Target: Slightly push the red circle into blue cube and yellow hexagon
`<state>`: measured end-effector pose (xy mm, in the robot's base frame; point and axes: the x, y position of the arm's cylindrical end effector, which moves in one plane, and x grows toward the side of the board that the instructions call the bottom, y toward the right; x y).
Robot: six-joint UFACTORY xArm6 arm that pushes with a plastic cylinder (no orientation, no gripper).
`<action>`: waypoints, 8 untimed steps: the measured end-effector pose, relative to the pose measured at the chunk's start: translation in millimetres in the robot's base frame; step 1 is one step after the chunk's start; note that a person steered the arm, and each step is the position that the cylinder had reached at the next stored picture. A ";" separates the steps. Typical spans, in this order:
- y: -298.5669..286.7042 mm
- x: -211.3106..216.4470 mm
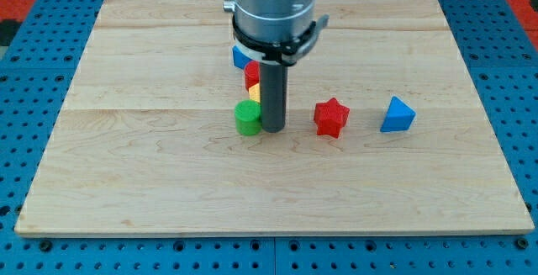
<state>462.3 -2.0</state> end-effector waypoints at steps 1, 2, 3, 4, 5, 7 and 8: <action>15.8 -11.6; 16.1 -31.9; 21.0 -42.5; 12.9 -43.4; 7.4 -43.8; 26.6 -61.3; 22.0 -85.1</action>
